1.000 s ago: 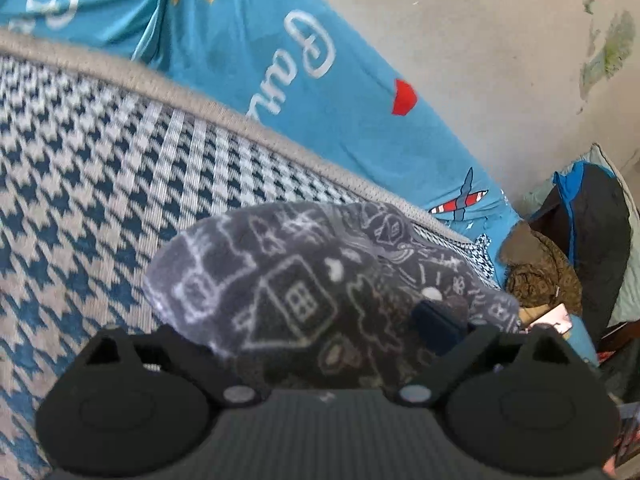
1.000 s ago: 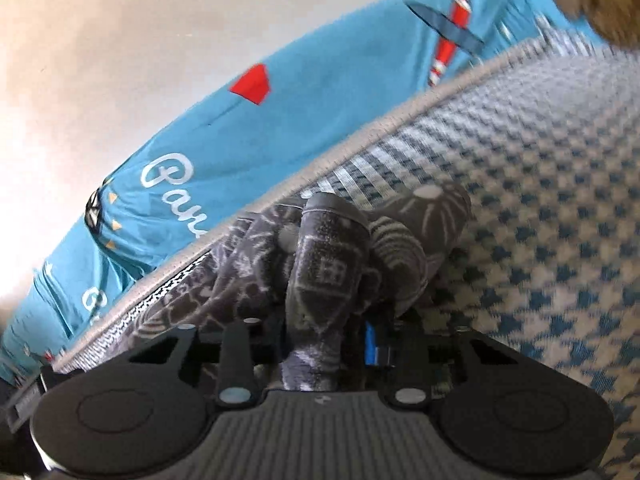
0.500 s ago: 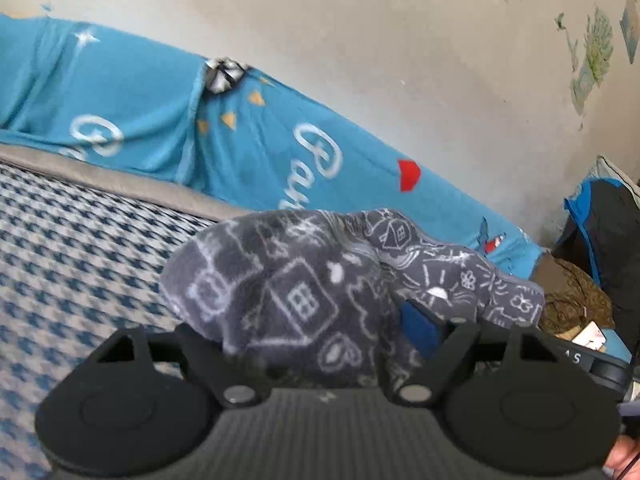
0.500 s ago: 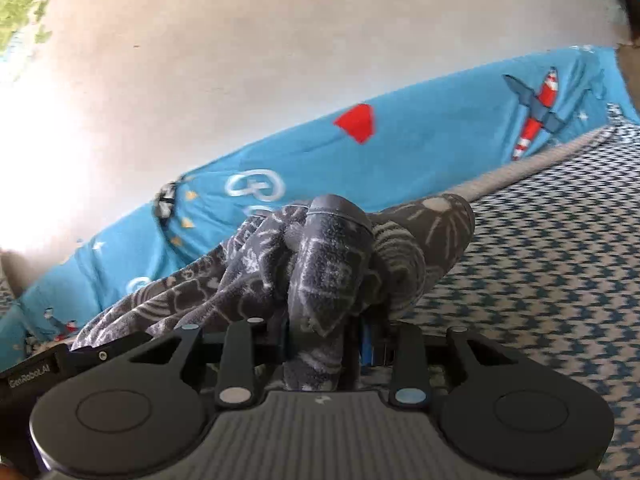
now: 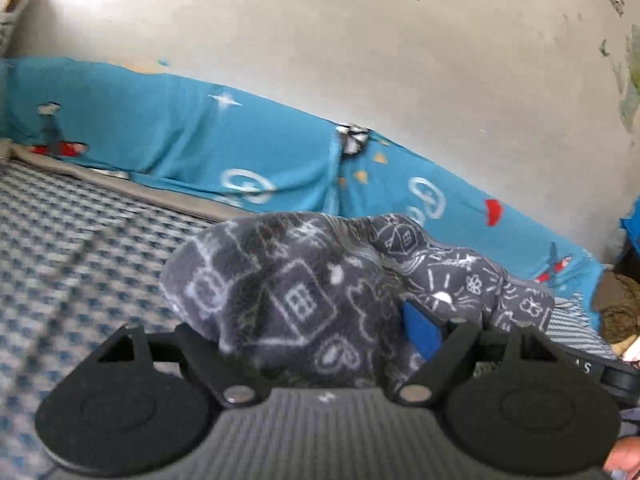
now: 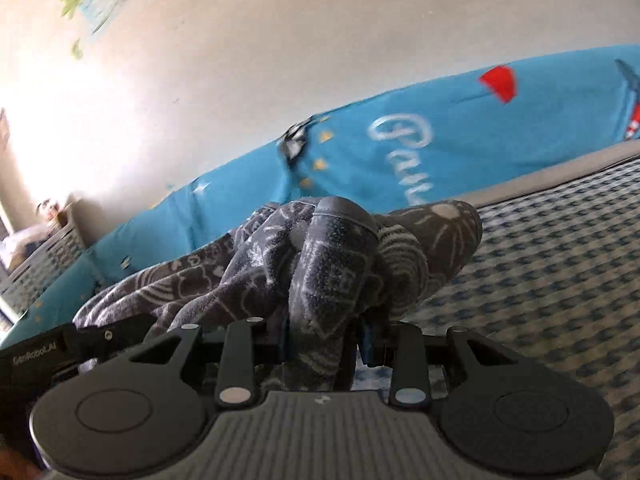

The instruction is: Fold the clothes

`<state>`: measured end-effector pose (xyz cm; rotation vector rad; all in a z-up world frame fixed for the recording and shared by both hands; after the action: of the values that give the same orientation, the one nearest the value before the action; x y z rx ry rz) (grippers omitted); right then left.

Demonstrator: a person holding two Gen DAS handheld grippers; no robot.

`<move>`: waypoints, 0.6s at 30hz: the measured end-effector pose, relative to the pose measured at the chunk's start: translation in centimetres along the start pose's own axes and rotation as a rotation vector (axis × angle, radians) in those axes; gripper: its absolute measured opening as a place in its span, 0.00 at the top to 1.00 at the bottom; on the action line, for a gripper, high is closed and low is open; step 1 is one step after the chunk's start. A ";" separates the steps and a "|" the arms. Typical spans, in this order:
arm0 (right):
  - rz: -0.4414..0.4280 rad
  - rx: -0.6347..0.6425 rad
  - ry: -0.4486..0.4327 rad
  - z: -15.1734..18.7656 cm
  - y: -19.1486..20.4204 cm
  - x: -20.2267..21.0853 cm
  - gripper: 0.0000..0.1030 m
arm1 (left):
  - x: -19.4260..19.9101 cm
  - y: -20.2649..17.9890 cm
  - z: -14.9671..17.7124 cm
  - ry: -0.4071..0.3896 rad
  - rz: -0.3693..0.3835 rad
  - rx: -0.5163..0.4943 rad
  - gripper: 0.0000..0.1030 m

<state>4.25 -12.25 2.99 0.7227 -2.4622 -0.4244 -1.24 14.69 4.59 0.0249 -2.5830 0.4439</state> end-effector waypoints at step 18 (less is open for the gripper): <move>-0.115 0.046 0.205 8.8 7.4 -5.7 0.65 | 2.9 12.0 3.7 0.098 -0.222 0.104 0.17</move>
<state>0.31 -1.72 -3.25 0.8841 -2.2520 -0.3197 -6.78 25.06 -0.70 0.3153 -2.4244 0.4825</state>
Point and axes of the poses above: each gripper's, at about its wrist camera, not at the fingertips, and x roughly against the way its jaws point, y to its left, z to its underside, the point moved 2 cm from there along -x, roughly the way its jaws point, and after that the axes turned 6 degrees about -z, right-handed, at the moved point
